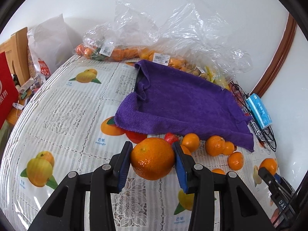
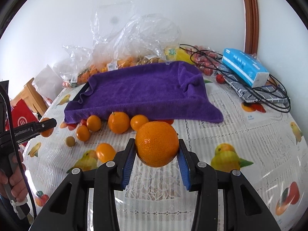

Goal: Organize fruits
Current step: 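Lift the held oranges with both grippers and carry them toward the purple towel, then lower both oranges onto the purple towel and open both grippers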

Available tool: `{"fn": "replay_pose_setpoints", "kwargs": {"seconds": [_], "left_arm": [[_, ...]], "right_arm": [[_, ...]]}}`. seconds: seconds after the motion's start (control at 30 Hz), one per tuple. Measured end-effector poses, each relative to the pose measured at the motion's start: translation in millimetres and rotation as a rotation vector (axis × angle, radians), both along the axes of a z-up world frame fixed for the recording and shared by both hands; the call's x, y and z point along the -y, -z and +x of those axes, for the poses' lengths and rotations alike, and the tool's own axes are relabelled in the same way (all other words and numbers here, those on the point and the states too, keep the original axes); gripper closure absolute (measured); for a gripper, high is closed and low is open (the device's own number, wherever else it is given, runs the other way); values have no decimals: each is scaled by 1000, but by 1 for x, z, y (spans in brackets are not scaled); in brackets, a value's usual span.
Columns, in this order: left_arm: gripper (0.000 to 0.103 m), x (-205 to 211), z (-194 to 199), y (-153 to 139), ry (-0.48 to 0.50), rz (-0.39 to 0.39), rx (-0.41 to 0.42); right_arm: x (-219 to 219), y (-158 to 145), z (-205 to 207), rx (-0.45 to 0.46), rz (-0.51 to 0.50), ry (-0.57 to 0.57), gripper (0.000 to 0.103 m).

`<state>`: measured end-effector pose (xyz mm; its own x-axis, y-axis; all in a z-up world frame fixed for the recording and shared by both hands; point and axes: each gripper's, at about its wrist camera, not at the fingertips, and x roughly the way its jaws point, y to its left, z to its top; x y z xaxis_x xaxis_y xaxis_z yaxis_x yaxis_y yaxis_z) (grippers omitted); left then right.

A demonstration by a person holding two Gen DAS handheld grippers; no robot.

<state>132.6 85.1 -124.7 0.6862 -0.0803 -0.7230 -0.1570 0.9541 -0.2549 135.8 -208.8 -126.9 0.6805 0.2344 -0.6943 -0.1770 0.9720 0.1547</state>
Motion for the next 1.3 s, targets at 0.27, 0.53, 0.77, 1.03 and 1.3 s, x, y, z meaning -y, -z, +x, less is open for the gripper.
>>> {"fn": "replay_pose_setpoints", "kwargs": {"seconds": [0.27,0.53,0.77,1.03,1.3], "left_arm": [[63,8,8,-10,20,15,13],[63,13,23,-13,31,30,12],[63,15,46,-14,37,23,20],[63,19,76,-23,39,49,54],[63,21,106,-28,52,59,68]], "right_arm": [[-2,-18,22,50,-25,5,61],[-10,-33,45,79,-32,-36,61],[-16,-41,65,112,-23,-36,61],[-32,-48,92,137,-11,-47,61],[-38,-46,121,144,-4,-43,61]]}}
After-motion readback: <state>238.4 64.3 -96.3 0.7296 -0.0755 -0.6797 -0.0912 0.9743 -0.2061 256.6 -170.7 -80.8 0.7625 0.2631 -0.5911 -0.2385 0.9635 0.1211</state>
